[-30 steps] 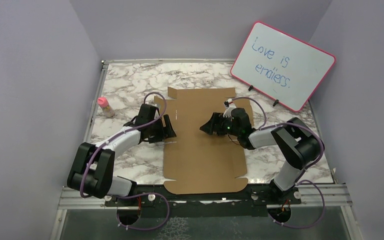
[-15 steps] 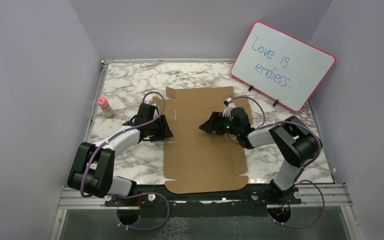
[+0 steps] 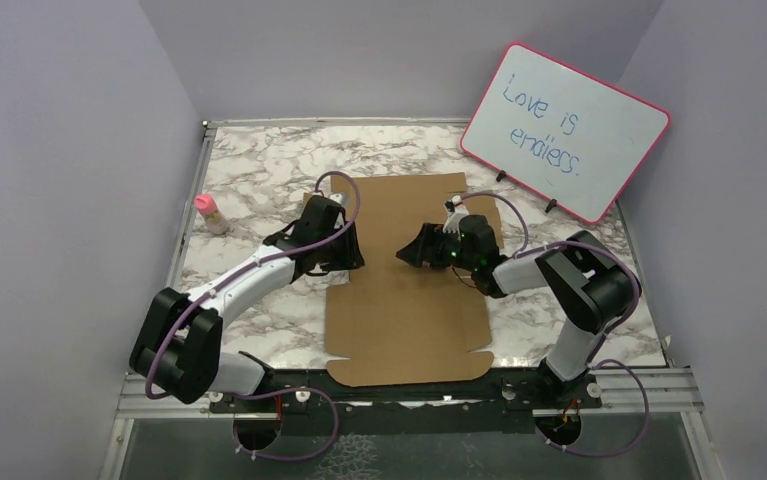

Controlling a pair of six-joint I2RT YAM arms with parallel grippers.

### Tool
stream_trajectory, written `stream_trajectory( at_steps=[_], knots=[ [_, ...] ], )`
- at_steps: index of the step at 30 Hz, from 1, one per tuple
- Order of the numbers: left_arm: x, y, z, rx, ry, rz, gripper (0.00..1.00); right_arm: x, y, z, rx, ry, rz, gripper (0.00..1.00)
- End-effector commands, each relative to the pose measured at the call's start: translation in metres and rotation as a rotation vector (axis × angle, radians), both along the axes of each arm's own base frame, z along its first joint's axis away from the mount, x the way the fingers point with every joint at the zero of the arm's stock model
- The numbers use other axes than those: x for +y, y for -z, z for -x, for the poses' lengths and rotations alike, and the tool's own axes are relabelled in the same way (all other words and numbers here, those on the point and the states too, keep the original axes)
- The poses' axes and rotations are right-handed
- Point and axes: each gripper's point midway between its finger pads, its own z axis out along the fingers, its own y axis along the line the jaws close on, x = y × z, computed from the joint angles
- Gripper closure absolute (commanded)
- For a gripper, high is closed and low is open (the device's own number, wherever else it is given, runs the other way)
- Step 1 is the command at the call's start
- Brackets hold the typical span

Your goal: Fold the paper box

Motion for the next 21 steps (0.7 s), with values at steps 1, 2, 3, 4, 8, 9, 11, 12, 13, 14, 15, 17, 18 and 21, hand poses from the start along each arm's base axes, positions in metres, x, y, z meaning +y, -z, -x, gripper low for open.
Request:
stream_trajectory(
  at_steps=[1, 2, 3, 4, 8, 9, 11, 12, 13, 14, 15, 17, 18, 21],
  knots=[
    [-0.015, -0.004, -0.004, -0.036, 0.022, -0.063, 0.56, -0.007, 0.037, 0.018, 0.120, 0.005, 0.078, 0.19],
    [-0.016, 0.000, -0.003, -0.030, 0.026, -0.072, 0.56, -0.007, 0.037, 0.018, 0.120, 0.006, 0.078, 0.19],
    [-0.017, 0.004, -0.001, -0.020, 0.030, -0.080, 0.56, -0.007, 0.037, 0.018, 0.120, 0.006, 0.079, 0.19],
    [-0.019, 0.008, -0.001, -0.012, 0.033, -0.087, 0.56, -0.007, 0.037, 0.018, 0.122, 0.007, 0.080, 0.19],
    [-0.024, 0.015, 0.003, 0.008, 0.048, -0.093, 0.56, -0.008, 0.037, 0.018, 0.121, 0.010, 0.081, 0.19],
    [-0.023, 0.013, 0.002, 0.004, 0.048, -0.093, 0.56, -0.008, 0.036, 0.018, 0.117, 0.009, 0.081, 0.19],
    [-0.021, 0.006, -0.001, -0.024, 0.043, -0.098, 0.56, -0.007, 0.032, 0.017, 0.107, 0.007, 0.082, 0.19],
    [-0.019, -0.001, -0.005, -0.046, 0.037, -0.108, 0.56, -0.007, 0.028, 0.015, 0.096, 0.005, 0.080, 0.19],
    [-0.016, -0.005, -0.007, -0.062, 0.028, -0.120, 0.55, -0.006, 0.026, 0.014, 0.091, 0.002, 0.083, 0.19],
    [-0.012, -0.011, -0.010, -0.080, 0.015, -0.142, 0.53, -0.006, 0.022, 0.014, 0.080, -0.002, 0.085, 0.19],
    [-0.008, -0.017, -0.013, -0.100, 0.005, -0.157, 0.52, -0.005, 0.015, 0.011, 0.063, -0.003, 0.084, 0.19],
    [-0.003, -0.031, -0.020, -0.140, -0.006, -0.176, 0.49, -0.006, 0.004, 0.007, 0.035, -0.002, 0.095, 0.19],
    [0.000, -0.037, -0.024, -0.157, -0.011, -0.181, 0.48, -0.006, -0.002, 0.004, 0.017, -0.001, 0.102, 0.18],
    [0.007, -0.054, -0.039, -0.205, -0.039, -0.185, 0.47, -0.008, -0.019, -0.006, -0.023, 0.022, 0.130, 0.15]
  ],
)
